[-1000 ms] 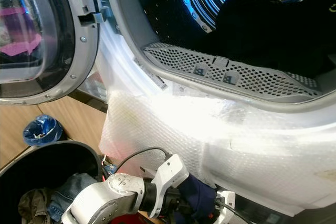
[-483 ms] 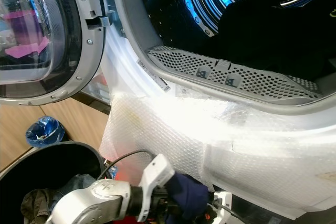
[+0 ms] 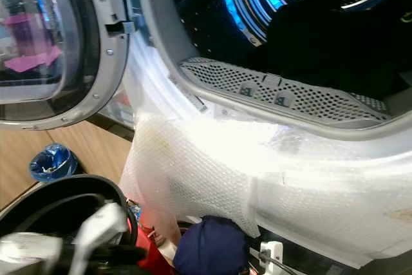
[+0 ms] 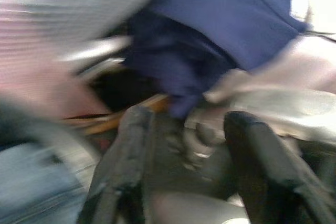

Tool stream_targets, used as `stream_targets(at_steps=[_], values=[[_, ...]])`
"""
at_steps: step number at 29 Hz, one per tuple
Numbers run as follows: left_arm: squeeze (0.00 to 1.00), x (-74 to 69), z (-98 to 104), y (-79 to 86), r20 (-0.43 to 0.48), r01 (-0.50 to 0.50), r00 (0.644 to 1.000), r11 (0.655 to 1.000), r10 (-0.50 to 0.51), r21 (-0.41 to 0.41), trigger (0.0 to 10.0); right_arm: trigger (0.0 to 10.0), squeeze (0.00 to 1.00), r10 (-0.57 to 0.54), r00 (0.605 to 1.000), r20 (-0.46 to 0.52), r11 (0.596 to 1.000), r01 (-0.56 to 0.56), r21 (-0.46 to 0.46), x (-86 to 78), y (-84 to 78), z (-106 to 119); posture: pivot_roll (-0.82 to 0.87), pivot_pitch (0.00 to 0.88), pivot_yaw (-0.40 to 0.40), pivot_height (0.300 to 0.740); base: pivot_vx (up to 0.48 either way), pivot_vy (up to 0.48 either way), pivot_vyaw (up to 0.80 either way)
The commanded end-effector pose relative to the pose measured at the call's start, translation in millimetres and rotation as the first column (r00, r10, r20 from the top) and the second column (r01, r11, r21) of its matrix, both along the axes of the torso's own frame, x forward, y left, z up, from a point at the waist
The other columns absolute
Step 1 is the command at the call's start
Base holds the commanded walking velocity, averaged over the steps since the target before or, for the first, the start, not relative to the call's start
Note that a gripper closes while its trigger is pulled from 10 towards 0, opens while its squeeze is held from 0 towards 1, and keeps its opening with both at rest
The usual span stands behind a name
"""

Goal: Clothes washing

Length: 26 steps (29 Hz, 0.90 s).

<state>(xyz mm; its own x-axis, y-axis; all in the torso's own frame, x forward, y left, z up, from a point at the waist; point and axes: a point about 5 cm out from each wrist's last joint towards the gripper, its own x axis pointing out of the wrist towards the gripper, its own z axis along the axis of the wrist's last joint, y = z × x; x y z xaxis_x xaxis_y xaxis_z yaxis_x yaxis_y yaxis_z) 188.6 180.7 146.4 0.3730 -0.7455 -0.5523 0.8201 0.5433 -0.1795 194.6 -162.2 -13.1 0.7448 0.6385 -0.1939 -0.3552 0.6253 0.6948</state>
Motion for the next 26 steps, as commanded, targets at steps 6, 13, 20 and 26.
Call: stream_targets(at_steps=[6,13,20,26], values=[[1.0,27.0,-9,59.0,0.198,-0.497,0.862,0.855,0.467,0.149,10.0,0.0,0.0,0.169,0.978,0.125,0.986,-0.166,-0.034,-5.1,4.0,29,0.06,0.047,0.027,0.74,0.0,0.0,0.0],[0.0,36.0,-38,63.5,0.25,-0.687,0.723,0.71,0.644,0.157,10.0,0.0,0.0,0.477,0.816,0.327,0.867,-0.499,-0.021,-26.6,17.9,91,0.04,0.066,0.019,0.74,0.0,0.0,0.0],[0.0,46.1,-58,54.3,0.258,-0.704,0.707,0.691,0.659,0.164,10.0,0.0,0.0,0.564,0.565,0.603,0.7,-0.714,0.013,-31.2,41.8,188,0.01,0.068,0.01,0.74,0.0,0.0,0.0],[0.0,48.9,-64,51.9,0.289,-0.692,0.717,0.7,0.634,0.18,10.0,0.0,0.0,0.294,0.468,0.834,0.684,-0.712,0.158,-2.9,61.6,273,0.02,0.067,0.005,0.74,0.0,0.0,0.0]])
